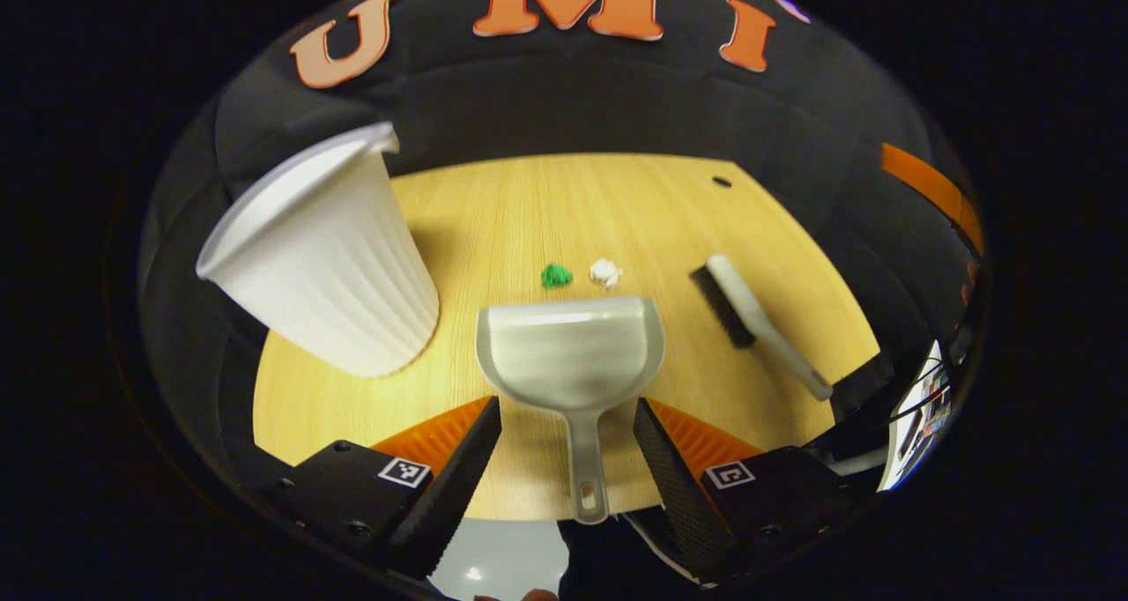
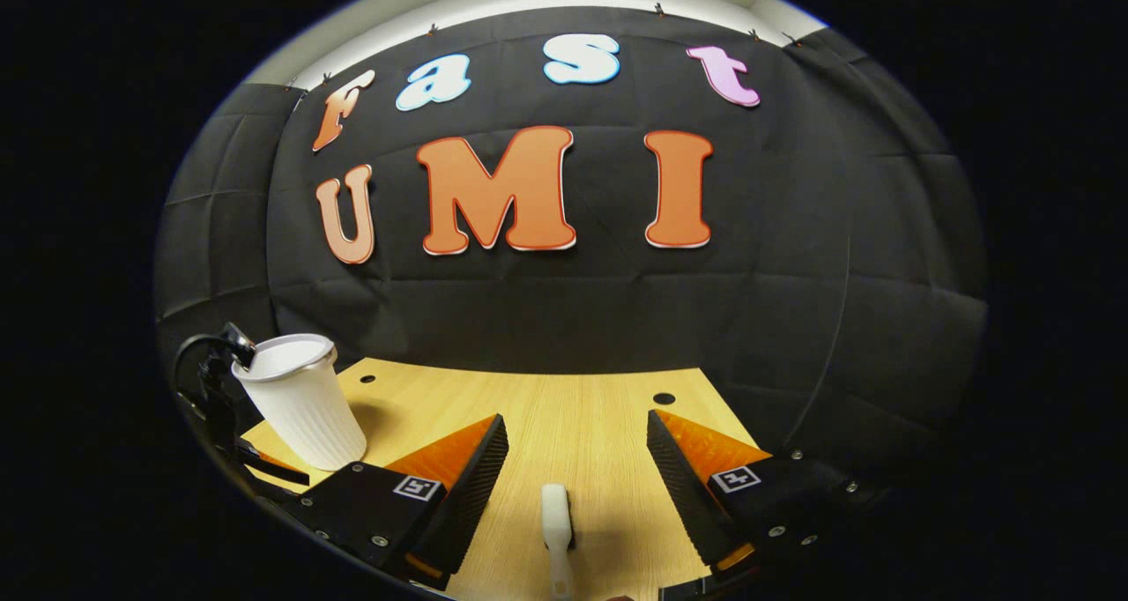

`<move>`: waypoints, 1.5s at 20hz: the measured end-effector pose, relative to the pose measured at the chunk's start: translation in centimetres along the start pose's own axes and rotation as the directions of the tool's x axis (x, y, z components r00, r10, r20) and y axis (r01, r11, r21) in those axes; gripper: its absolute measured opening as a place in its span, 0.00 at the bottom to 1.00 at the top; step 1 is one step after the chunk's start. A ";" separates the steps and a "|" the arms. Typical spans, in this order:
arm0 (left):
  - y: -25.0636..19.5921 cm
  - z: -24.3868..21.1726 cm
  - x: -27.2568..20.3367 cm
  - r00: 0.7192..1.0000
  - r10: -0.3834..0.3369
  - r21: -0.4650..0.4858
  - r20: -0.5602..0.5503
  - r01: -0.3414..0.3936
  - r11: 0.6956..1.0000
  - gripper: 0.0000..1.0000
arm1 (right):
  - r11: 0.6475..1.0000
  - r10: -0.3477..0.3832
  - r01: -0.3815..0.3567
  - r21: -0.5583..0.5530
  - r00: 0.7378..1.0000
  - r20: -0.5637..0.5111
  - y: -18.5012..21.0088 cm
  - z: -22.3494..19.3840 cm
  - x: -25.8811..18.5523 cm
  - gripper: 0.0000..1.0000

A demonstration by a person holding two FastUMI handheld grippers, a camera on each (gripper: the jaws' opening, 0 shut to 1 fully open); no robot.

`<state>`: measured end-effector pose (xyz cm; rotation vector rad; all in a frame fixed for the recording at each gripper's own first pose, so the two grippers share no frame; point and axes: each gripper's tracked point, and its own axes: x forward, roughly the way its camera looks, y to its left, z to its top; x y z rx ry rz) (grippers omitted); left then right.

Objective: Pick up the small broom and dustpan from the desktop, sweep the trash into the dustpan with the broom, and then empty the trash into the garbage bin.

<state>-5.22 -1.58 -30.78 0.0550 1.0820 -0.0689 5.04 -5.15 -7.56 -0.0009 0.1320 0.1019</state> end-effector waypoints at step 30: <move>-1.7 -4.9 2.6 0.909 -0.044 -0.086 -0.415 0.009 0.996 0.43 | 1.000 0.012 -0.008 0.020 0.976 -0.217 -4.2 -6.0 2.7 0.95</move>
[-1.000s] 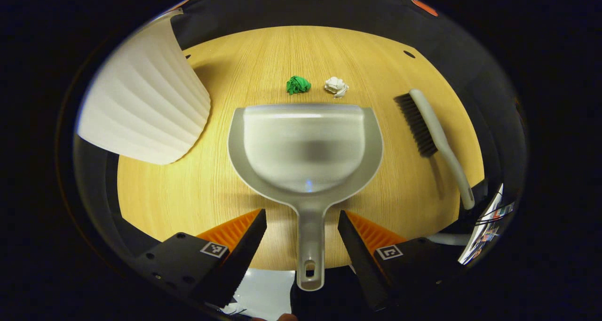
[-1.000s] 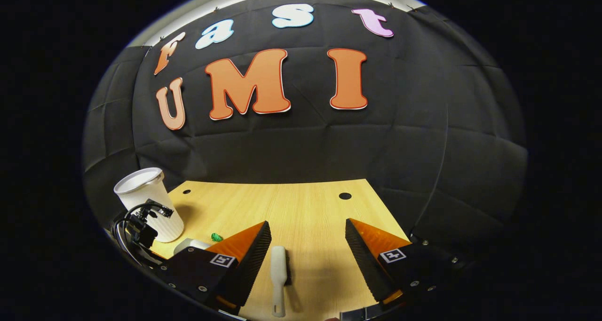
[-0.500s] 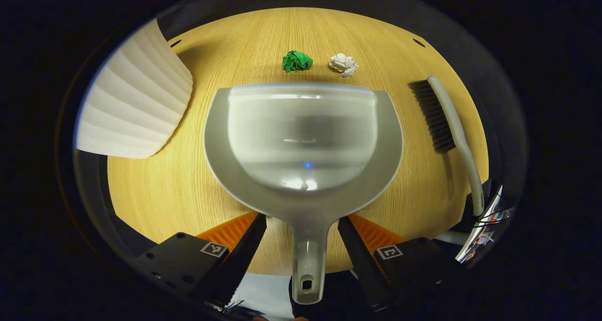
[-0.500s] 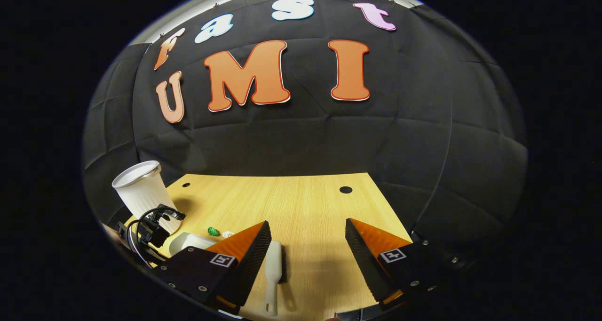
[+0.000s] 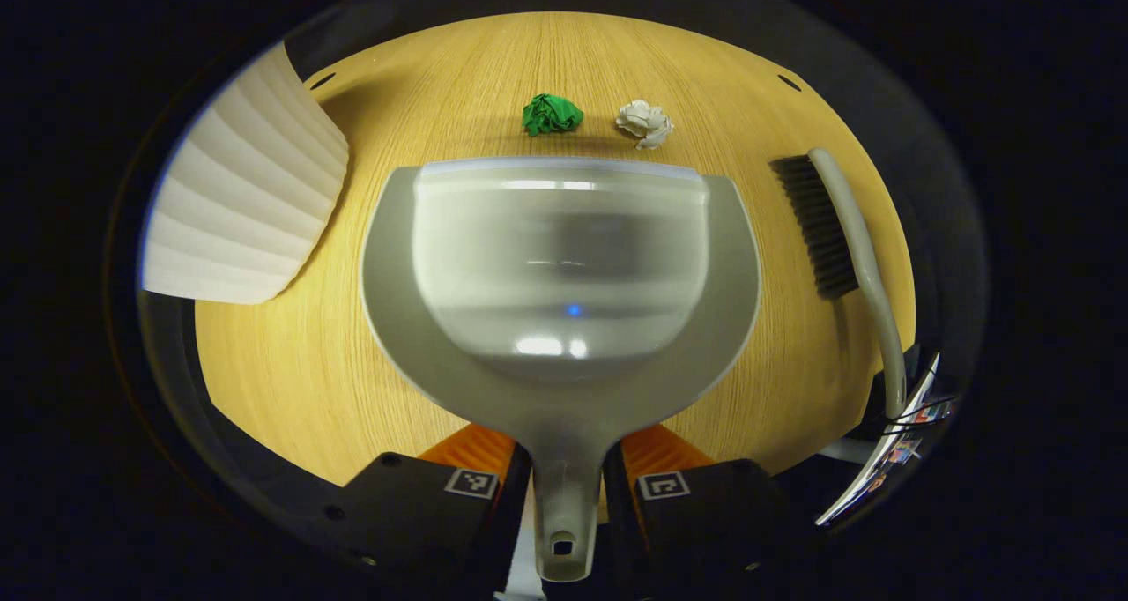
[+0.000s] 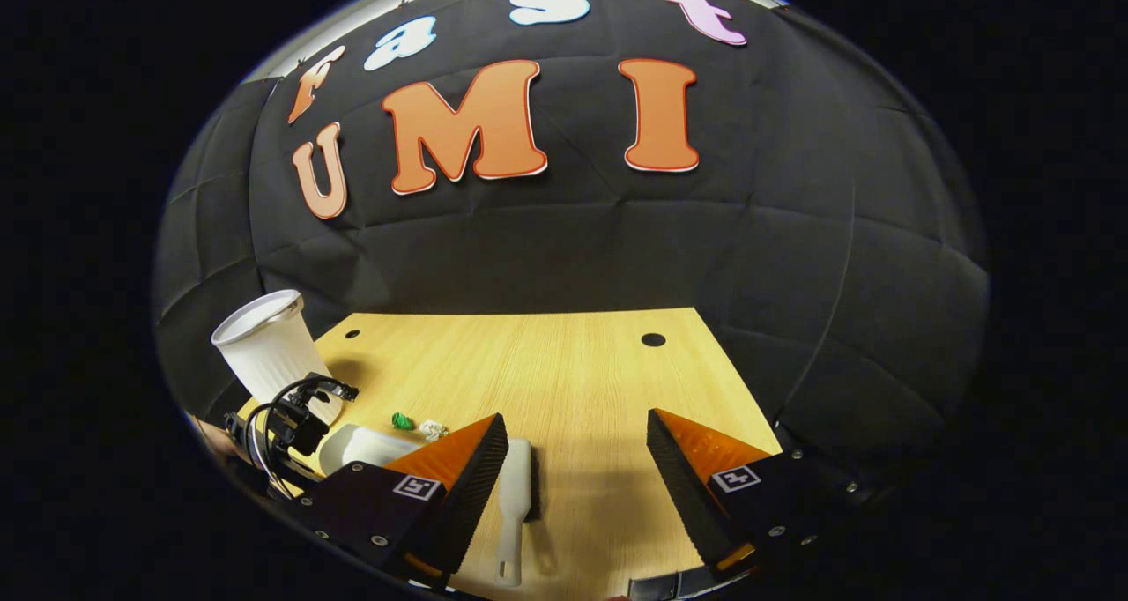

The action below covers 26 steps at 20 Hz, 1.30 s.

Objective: Pick up the small broom and dustpan from the desktop, sweep the trash into the dustpan with the broom, and then empty the trash into the garbage bin.

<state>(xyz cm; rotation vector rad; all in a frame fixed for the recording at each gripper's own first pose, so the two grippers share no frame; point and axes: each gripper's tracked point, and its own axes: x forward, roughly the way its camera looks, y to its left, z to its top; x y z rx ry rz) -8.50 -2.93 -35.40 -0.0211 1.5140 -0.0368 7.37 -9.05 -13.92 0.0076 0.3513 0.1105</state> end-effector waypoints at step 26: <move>4.4 1.0 -1.6 0.981 -0.096 0.069 0.167 0.085 0.994 0.33 | 0.995 0.024 -0.088 -0.053 0.702 -0.712 4.9 -22.0 5.1 0.78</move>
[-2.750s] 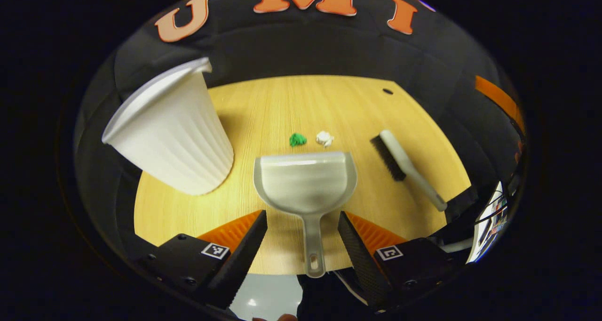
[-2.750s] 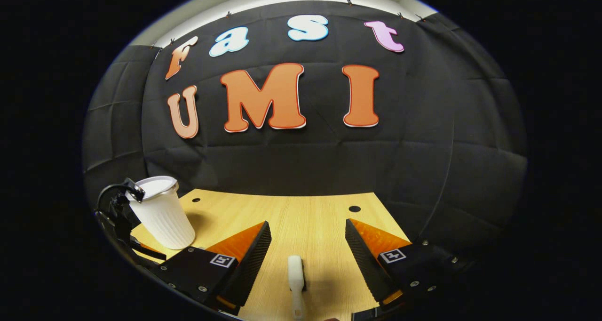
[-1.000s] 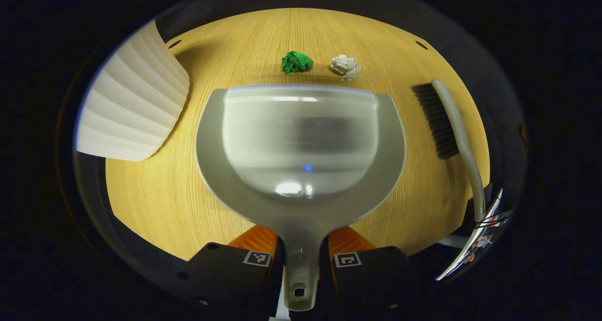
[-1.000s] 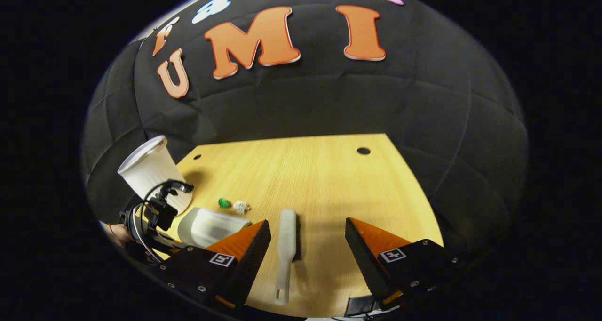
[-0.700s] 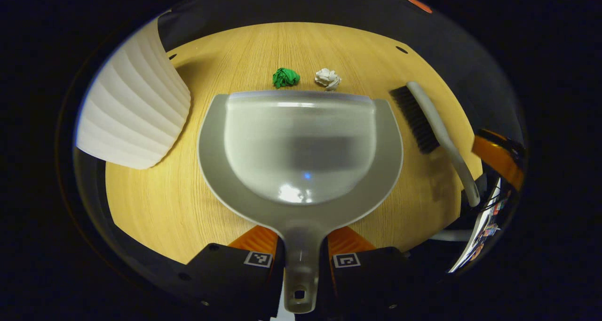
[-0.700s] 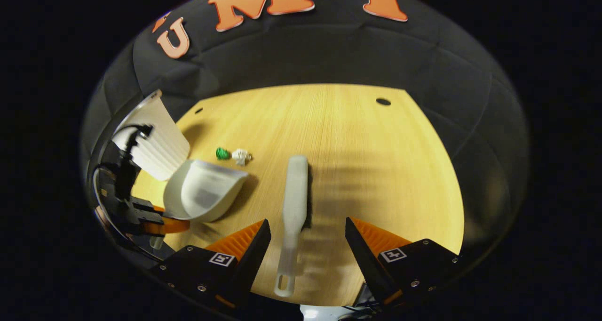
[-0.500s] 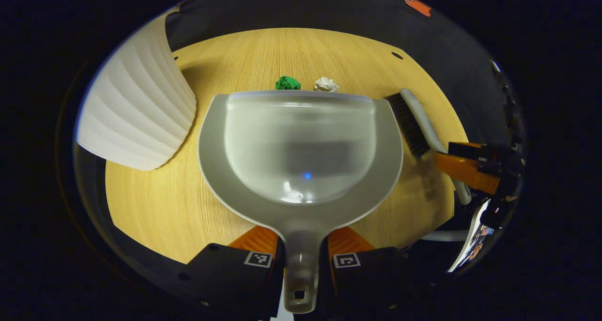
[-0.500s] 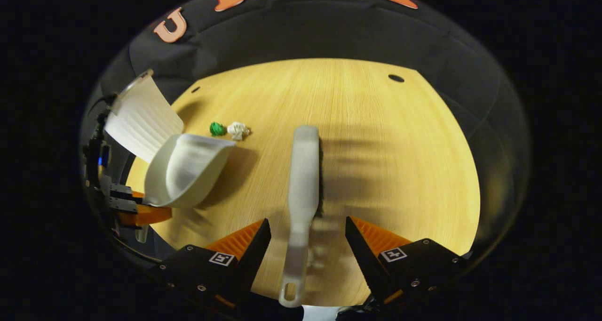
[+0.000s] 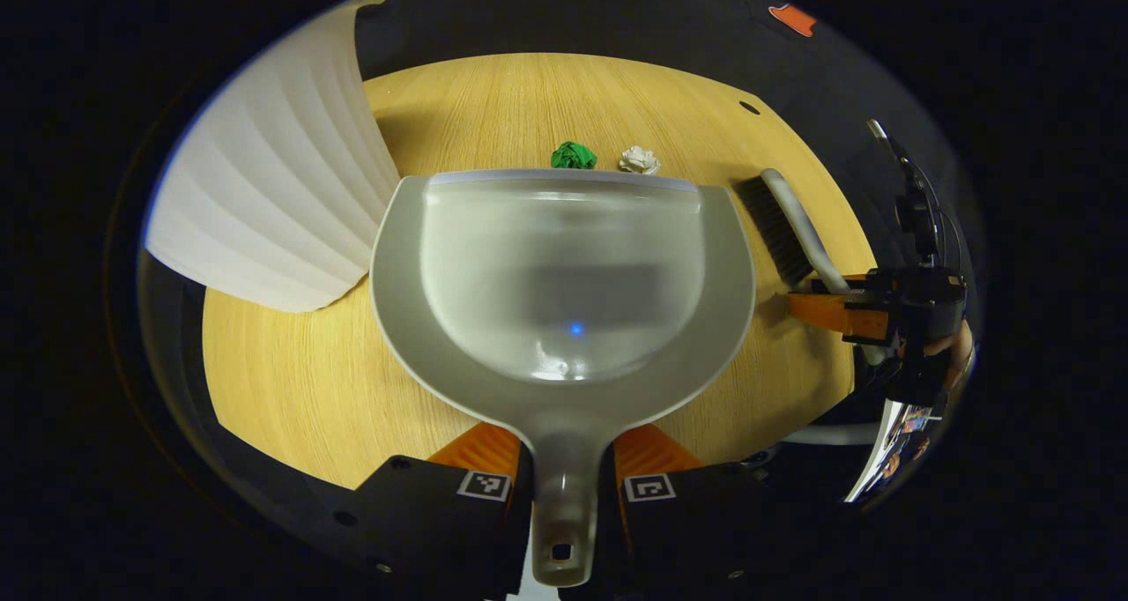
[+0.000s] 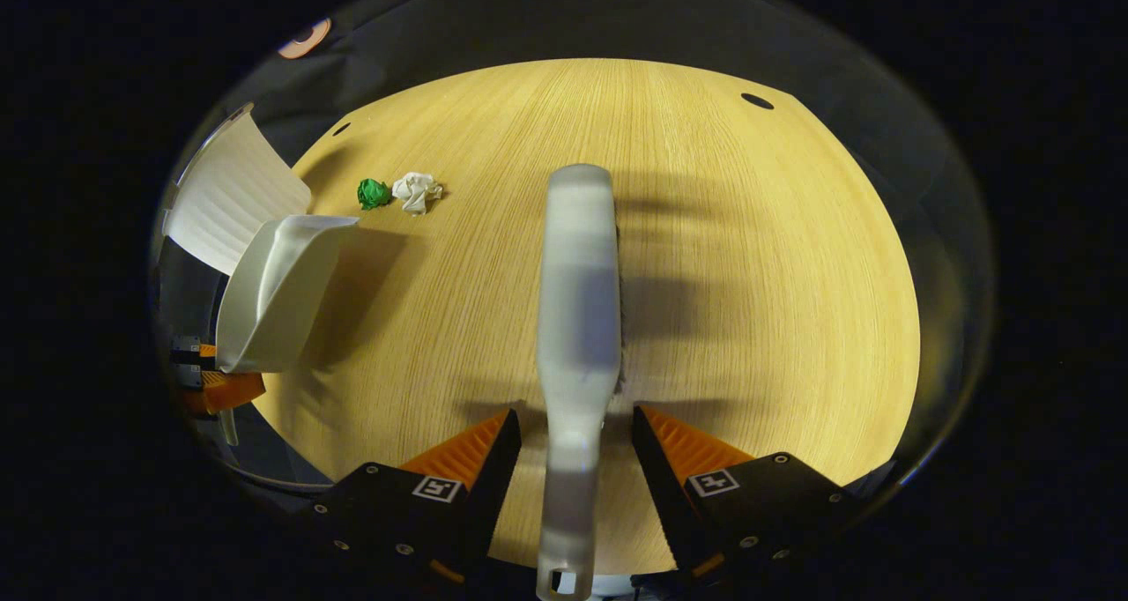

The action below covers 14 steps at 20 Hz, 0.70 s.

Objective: Pick up the small broom and dustpan from the desktop, sweep the trash into the dustpan with the broom, and then empty the trash into the garbage bin.

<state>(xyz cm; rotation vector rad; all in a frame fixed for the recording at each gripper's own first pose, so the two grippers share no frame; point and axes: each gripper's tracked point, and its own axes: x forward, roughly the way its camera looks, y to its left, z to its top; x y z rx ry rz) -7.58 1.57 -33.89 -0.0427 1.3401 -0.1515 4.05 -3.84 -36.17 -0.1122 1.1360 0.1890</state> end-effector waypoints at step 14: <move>2.9 0.0 -0.4 0.999 -0.021 0.150 0.027 0.017 0.989 0.33 | 0.987 -0.023 0.035 -0.155 0.997 0.077 0.3 5.4 -2.4 0.19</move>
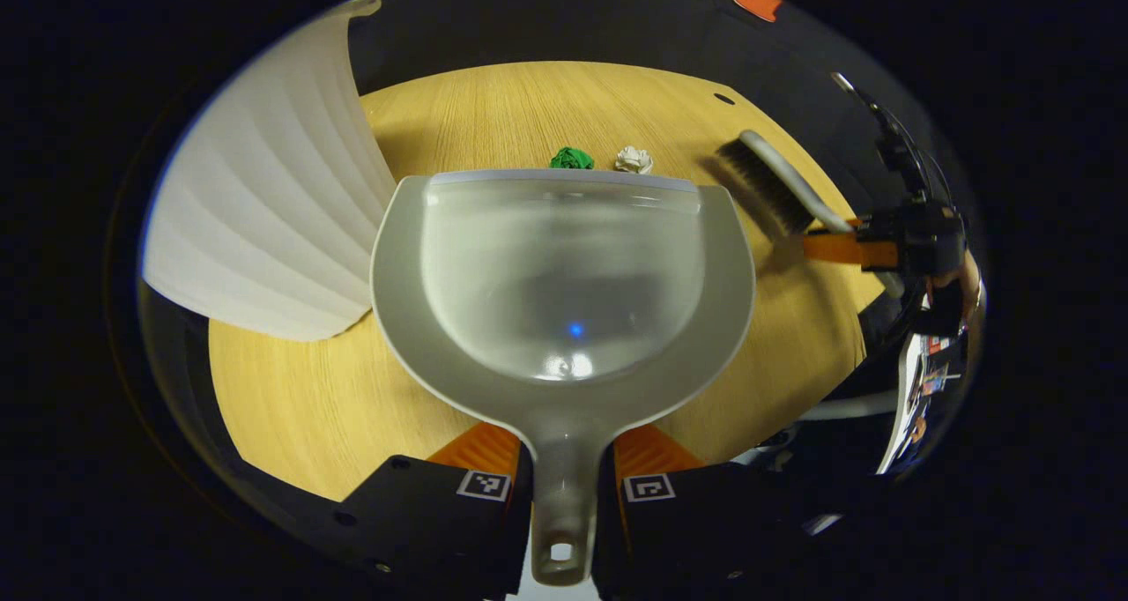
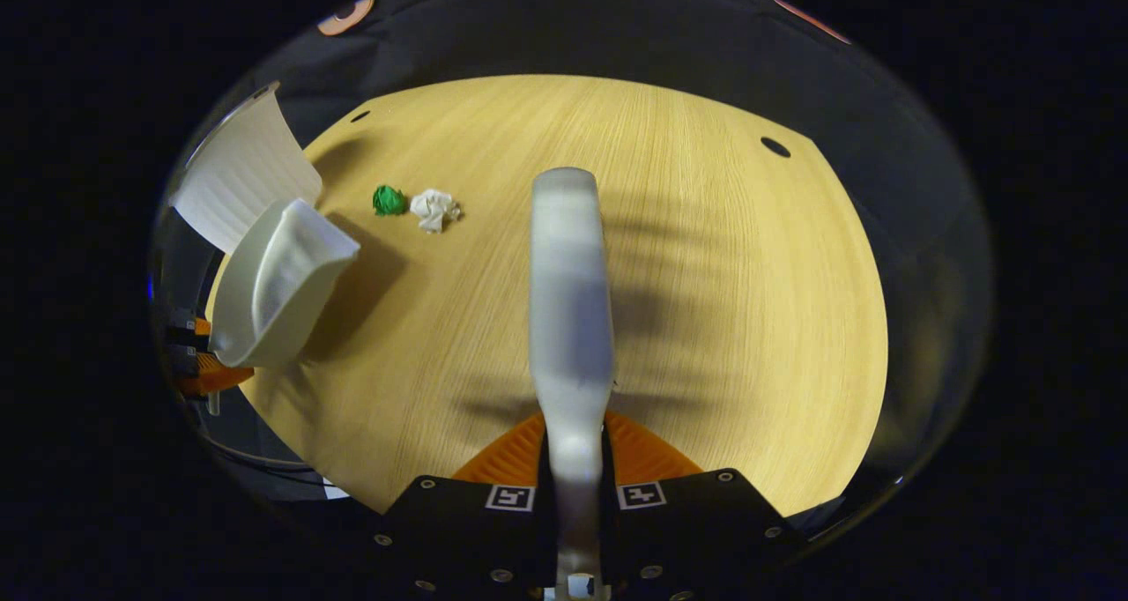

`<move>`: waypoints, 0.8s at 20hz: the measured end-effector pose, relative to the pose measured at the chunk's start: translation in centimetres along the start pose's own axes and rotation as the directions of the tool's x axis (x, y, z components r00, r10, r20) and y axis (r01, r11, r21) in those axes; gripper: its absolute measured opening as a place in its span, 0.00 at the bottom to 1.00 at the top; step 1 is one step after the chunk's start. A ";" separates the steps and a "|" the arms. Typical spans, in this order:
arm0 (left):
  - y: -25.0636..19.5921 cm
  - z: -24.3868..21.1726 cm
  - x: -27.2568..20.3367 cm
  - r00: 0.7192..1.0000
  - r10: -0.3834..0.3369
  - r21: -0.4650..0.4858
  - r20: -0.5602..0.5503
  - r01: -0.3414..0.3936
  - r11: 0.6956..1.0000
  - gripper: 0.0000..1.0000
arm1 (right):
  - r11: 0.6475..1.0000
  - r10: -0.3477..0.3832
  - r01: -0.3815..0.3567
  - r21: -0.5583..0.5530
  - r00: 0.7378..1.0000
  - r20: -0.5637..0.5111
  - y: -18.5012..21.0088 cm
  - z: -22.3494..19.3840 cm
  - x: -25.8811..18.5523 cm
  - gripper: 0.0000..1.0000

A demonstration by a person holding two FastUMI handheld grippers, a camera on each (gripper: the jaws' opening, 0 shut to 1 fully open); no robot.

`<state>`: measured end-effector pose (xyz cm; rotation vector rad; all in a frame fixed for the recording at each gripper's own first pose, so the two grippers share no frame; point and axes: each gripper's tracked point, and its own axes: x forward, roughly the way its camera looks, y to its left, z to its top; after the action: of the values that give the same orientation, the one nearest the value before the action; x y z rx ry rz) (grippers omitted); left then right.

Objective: Pick up the small broom and dustpan from the desktop, sweep the trash into the dustpan with the broom, and then empty the trash into the garbage bin.

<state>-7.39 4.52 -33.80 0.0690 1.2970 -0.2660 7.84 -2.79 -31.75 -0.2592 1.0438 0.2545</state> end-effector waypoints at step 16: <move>2.5 1.6 3.7 0.964 0.019 0.199 -0.265 0.036 0.979 0.33 | 0.867 0.094 -0.129 -0.482 0.991 -0.097 7.9 10.9 7.3 0.19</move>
<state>-4.40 6.04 -37.13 0.2807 1.5335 -0.4067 17.62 8.84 -33.67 -0.6705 1.0536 0.6214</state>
